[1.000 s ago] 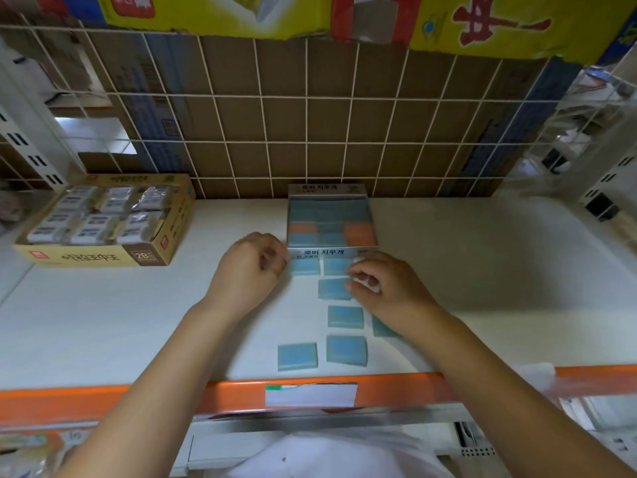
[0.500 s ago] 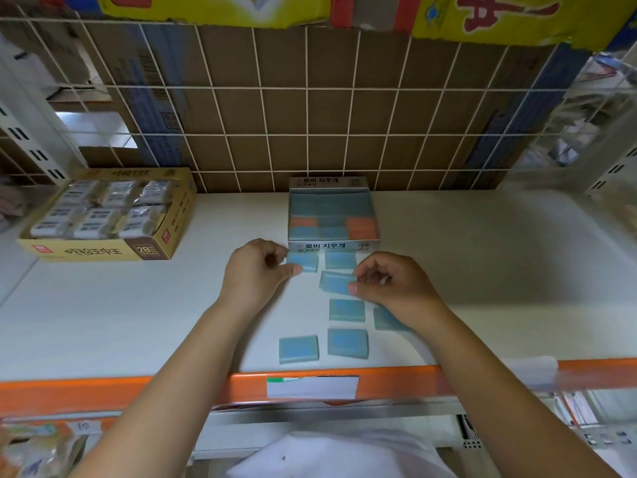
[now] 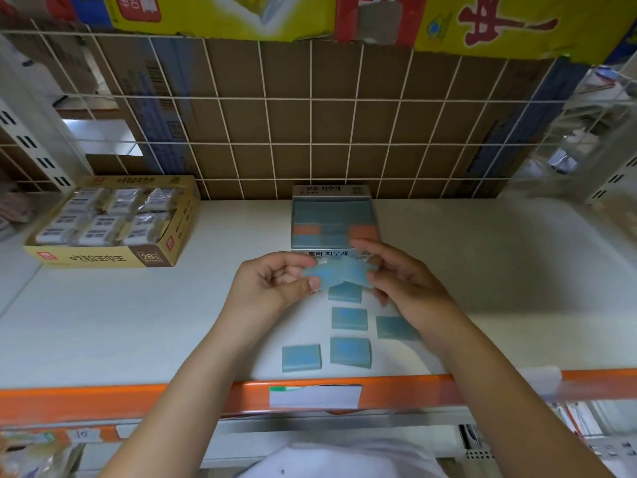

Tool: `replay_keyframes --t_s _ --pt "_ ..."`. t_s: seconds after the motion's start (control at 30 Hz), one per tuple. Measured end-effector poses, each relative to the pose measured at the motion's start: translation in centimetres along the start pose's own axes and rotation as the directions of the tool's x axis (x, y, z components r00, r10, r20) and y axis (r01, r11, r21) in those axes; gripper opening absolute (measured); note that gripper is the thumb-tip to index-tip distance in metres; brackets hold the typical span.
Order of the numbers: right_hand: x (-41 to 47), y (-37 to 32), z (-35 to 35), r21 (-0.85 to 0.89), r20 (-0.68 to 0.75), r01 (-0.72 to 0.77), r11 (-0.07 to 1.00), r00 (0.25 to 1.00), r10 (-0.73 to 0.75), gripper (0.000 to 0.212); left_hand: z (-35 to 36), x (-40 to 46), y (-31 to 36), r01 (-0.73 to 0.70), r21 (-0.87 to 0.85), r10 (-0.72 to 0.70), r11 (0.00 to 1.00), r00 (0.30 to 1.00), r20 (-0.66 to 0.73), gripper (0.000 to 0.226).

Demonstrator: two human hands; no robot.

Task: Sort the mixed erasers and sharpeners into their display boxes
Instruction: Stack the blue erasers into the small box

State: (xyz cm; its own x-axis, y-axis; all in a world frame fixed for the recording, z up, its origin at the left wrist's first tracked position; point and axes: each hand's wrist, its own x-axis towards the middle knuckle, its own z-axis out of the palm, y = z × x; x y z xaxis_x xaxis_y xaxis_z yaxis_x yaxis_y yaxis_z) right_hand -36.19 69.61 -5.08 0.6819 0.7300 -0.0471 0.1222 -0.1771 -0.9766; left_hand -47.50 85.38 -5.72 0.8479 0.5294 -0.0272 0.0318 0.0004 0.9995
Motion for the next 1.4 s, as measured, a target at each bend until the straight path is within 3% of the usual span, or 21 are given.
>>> replay_keyframes --t_s 0.2,0.37,0.47,0.67,0.77,0.9,1.03,1.17,1.33,1.4 --pt "-0.7 -0.7 0.4 -0.274 0.139 0.204 0.940 0.975 -0.171 0.046 0.5 -0.7 1.2 -0.006 -0.026 0.005 1.000 0.999 -0.038 0.029" --pt "-0.6 -0.7 0.0 -0.186 0.146 0.220 0.958 0.970 -0.194 0.053 0.9 -0.6 1.0 -0.003 -0.071 -0.001 0.998 0.998 -0.067 0.028" --pt "-0.4 -0.6 -0.5 -0.230 0.152 0.218 0.948 0.971 -0.186 0.048 0.7 -0.2 0.8 -0.002 -0.065 -0.003 0.998 0.997 -0.076 0.023" --pt "1.0 -0.2 -1.9 -0.191 -0.021 0.173 0.966 0.983 -0.180 0.034 0.5 0.7 1.4 -0.021 -0.048 0.019 0.999 0.998 -0.056 0.018" --pt "1.5 -0.6 -2.2 -0.250 0.022 0.133 0.959 0.991 -0.132 0.047 0.7 1.7 1.8 -0.040 -0.005 0.040 0.999 0.998 -0.040 0.018" --pt "1.7 -0.8 -1.5 -0.230 0.059 0.153 0.961 0.988 -0.143 0.042 1.3 2.6 1.8 -0.032 0.047 0.032 0.998 0.999 0.011 0.017" --pt "2.3 -0.9 -1.2 -0.055 -0.100 0.158 0.986 0.982 -0.163 0.028 1.5 3.1 1.8 -0.052 0.087 0.052 0.995 0.999 0.005 0.016" --pt "3.8 -1.2 -1.5 -0.084 -0.342 0.169 0.982 0.921 -0.188 0.021 0.6 5.4 1.9 -0.064 0.140 0.076 0.988 0.993 -0.087 0.020" --pt "6.0 0.3 -0.9 -0.092 -0.416 0.082 0.992 0.902 -0.114 0.027 -0.8 9.0 0.9 0.004 0.254 0.033 0.967 0.989 -0.141 0.013" --pt "6.5 1.2 -0.6 -0.129 -0.435 0.051 0.990 0.894 -0.103 0.021 -1.0 9.8 0.3 -0.001 0.296 0.042 0.955 0.990 -0.135 0.008"
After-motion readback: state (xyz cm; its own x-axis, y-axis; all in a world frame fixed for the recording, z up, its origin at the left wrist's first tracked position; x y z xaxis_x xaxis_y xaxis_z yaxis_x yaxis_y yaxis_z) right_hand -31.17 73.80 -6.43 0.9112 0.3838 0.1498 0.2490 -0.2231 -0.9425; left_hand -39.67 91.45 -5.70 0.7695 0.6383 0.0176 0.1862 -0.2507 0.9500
